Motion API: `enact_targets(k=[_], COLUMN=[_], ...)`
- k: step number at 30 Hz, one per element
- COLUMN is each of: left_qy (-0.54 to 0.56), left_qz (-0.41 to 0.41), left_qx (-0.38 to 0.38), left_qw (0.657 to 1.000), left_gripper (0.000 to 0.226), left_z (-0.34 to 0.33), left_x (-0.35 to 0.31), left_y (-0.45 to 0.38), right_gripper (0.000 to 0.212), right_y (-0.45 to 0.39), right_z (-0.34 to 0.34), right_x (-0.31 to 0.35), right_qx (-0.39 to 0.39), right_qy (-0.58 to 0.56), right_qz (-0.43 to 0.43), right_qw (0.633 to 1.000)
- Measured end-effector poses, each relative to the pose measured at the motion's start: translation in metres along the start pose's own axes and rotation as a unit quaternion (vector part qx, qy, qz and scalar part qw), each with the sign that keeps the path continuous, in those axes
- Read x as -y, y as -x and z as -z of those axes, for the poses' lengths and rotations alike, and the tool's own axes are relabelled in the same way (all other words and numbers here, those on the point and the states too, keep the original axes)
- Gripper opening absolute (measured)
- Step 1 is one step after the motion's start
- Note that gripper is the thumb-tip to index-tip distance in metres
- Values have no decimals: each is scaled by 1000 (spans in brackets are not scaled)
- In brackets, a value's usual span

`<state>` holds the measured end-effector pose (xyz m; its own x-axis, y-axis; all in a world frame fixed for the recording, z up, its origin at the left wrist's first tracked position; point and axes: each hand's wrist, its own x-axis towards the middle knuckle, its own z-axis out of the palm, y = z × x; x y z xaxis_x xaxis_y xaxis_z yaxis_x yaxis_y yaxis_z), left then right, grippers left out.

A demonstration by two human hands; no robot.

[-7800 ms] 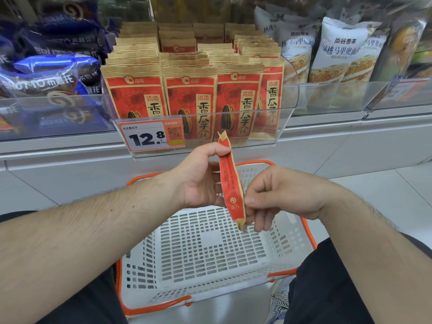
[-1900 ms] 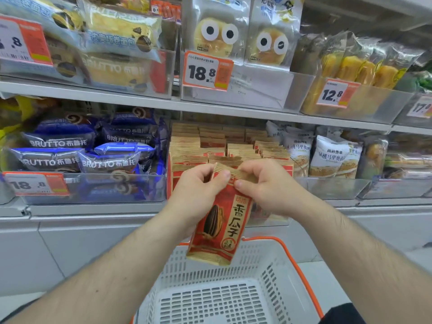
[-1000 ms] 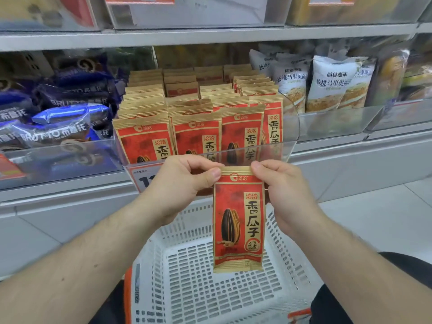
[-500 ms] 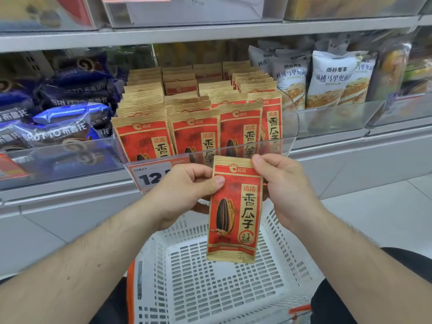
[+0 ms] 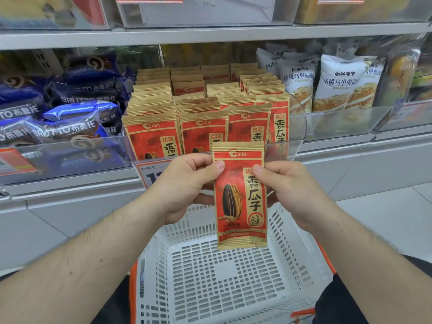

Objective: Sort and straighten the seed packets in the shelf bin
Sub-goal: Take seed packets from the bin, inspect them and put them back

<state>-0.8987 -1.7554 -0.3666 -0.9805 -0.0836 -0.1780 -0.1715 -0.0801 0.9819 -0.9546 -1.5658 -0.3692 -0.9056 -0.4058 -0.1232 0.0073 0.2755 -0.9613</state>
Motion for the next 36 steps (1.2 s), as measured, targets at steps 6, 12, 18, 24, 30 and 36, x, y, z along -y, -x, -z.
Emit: enact_targets(k=[6, 12, 18, 24, 30, 36], left_qy=[-28, 14, 16, -5, -152, -111], left_qz=[30, -16, 11, 13, -13, 5], left_qx=[61, 32, 78, 115, 16, 55], left_qw=[997, 999, 997, 993, 988, 992], left_gripper=[19, 30, 39, 33, 15, 67], left_z=[-2, 0, 3, 6, 2, -8], left_x=[2, -1, -4, 0, 11, 17], left_y=[5, 1, 5, 7, 3, 6], right_gripper=[33, 46, 58, 64, 67, 59], right_y=[-2, 0, 4, 8, 15, 22], right_z=[1, 20, 23, 21, 9, -9], right_x=[-1, -2, -3, -2, 7, 9], right_qx=[-12, 150, 200, 224, 195, 165], right_qy=[-65, -41, -65, -52, 49, 219], right_qz=[-13, -38, -27, -35, -42, -23], right_qw=[998, 987, 977, 973, 979, 961])
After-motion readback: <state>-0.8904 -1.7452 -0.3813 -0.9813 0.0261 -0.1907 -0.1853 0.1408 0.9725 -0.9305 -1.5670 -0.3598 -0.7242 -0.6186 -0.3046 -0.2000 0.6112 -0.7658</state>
